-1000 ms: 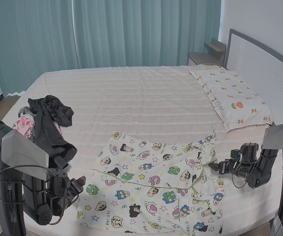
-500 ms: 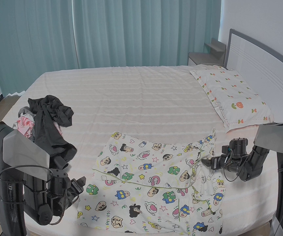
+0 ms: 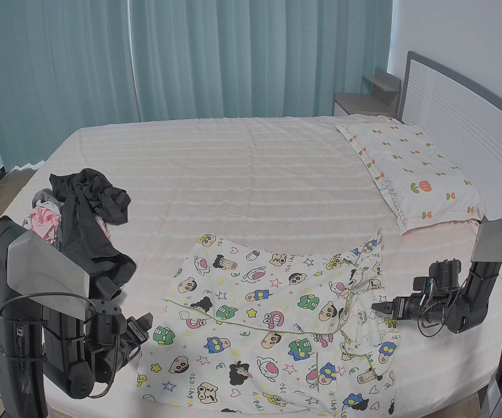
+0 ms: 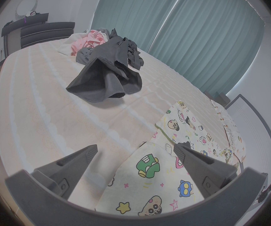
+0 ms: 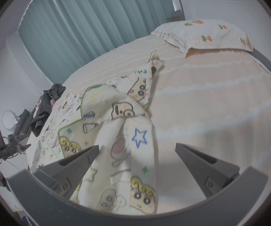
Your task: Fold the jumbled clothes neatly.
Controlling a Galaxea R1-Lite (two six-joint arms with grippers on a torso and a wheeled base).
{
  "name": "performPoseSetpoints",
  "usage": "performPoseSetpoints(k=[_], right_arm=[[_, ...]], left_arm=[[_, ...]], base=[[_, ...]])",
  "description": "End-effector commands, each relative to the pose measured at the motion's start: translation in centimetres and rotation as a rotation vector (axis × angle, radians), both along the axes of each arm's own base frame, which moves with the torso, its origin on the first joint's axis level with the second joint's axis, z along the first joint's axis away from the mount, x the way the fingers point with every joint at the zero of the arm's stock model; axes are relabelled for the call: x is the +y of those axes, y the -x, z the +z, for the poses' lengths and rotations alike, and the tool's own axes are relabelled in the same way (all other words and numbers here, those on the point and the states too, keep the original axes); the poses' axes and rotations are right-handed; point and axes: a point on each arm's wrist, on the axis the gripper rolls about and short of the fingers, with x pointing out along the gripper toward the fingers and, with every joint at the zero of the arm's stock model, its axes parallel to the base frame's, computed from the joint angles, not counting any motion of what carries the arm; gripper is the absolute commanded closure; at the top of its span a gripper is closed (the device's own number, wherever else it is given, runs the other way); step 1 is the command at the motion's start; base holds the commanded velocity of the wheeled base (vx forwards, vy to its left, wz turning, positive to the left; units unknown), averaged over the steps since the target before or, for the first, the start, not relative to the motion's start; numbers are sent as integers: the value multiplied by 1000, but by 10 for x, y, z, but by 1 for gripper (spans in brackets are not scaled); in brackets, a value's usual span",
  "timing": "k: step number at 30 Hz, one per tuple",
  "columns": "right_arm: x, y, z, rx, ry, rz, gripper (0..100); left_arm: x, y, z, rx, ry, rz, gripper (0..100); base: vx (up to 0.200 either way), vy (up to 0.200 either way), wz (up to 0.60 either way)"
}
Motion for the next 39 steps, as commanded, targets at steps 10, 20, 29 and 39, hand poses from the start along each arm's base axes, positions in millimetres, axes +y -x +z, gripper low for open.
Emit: performPoseSetpoints(k=[10, 20, 29, 39], right_arm=[[3, -1, -9, 19, -3, 12, 100], [1, 0, -9, 21, -4, 9, 100], [-26, 5, 8, -58, 5, -83, 100], [-54, 11, 10, -113, 39, -197, 100]], left_arm=[[0, -2, 0, -15, 7, 2, 0], [-1, -4, 1, -26, 10, 3, 0], [-1, -4, 1, -24, 9, 3, 0], [-1, -4, 1, -24, 8, 2, 0]], base=[[0, 0, 0], [0, 0, 0], [0, 0, 0], [0, 0, 0]])
